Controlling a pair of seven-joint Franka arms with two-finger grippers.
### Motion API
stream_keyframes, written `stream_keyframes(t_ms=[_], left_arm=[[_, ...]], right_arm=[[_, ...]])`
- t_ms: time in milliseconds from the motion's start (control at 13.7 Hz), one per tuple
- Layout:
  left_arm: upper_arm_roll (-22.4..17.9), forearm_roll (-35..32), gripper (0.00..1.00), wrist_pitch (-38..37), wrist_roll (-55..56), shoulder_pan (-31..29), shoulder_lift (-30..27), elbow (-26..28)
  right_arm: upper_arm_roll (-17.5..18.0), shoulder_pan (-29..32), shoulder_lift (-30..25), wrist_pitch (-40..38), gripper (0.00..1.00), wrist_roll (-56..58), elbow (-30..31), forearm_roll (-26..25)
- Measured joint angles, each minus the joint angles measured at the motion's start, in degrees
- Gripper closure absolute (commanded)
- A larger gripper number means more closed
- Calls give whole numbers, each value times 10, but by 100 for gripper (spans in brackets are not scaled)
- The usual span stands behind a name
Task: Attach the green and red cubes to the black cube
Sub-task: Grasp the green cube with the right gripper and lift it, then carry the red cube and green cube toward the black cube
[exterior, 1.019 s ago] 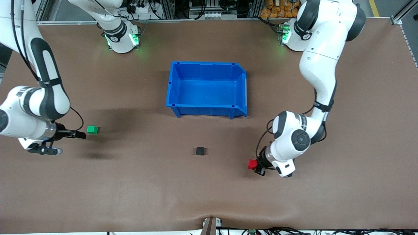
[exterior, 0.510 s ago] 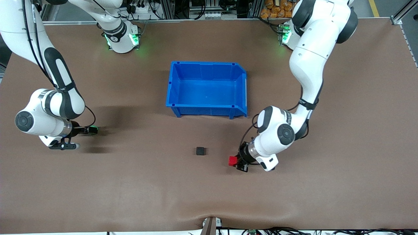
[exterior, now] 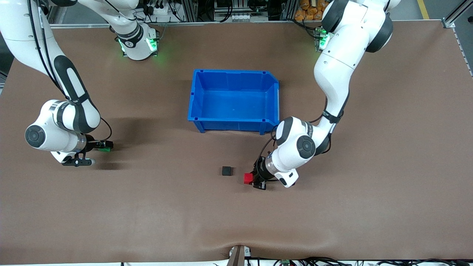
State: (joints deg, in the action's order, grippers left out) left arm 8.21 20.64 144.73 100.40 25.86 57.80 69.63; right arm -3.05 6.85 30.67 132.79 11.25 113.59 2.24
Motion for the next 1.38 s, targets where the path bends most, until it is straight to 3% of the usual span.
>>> stream_keyframes(t_ms=[510, 801, 1019, 1383], left_arm=[[3, 0, 99, 1, 35, 15, 4, -10], [7, 0, 99, 1, 47, 19, 4, -10], [8, 0, 97, 7, 49, 21, 8, -10], [8, 0, 97, 23, 49, 25, 22, -10]], right_arm=[[0, 0, -1, 5, 96, 94, -10, -1], [9, -6, -3, 6, 96, 286, -75, -1], [20, -59, -3, 6, 95, 380, -139, -1], [22, -177, 42, 11, 93, 405, -227, -1]])
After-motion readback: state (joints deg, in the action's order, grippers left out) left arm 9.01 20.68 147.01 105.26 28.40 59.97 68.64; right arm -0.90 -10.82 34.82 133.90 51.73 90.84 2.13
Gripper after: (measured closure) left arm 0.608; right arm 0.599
